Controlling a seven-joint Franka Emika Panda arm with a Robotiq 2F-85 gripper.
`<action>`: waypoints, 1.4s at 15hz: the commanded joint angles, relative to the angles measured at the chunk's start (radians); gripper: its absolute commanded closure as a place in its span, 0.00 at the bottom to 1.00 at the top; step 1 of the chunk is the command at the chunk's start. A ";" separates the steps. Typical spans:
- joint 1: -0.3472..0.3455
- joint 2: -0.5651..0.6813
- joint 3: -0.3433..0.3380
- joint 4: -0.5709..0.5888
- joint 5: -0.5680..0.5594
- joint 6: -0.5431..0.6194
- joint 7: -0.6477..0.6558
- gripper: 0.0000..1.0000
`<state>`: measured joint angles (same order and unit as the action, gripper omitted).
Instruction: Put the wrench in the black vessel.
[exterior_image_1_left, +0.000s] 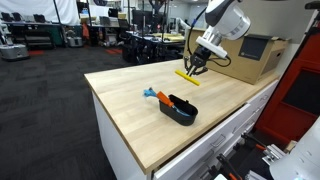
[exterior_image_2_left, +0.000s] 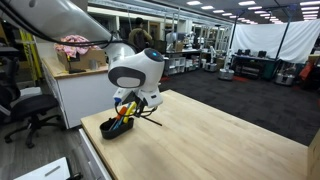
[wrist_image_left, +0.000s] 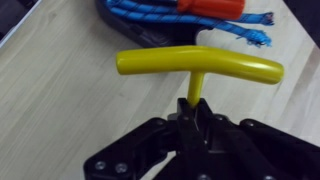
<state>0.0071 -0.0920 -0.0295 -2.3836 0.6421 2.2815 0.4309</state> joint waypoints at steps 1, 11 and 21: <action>0.012 0.026 0.017 0.049 0.194 0.006 0.043 0.97; 0.010 0.000 0.031 0.008 0.232 0.036 0.075 0.97; 0.032 -0.035 0.109 -0.009 0.254 0.279 0.666 0.97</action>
<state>0.0249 -0.1104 0.0426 -2.3742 0.8949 2.4843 0.9220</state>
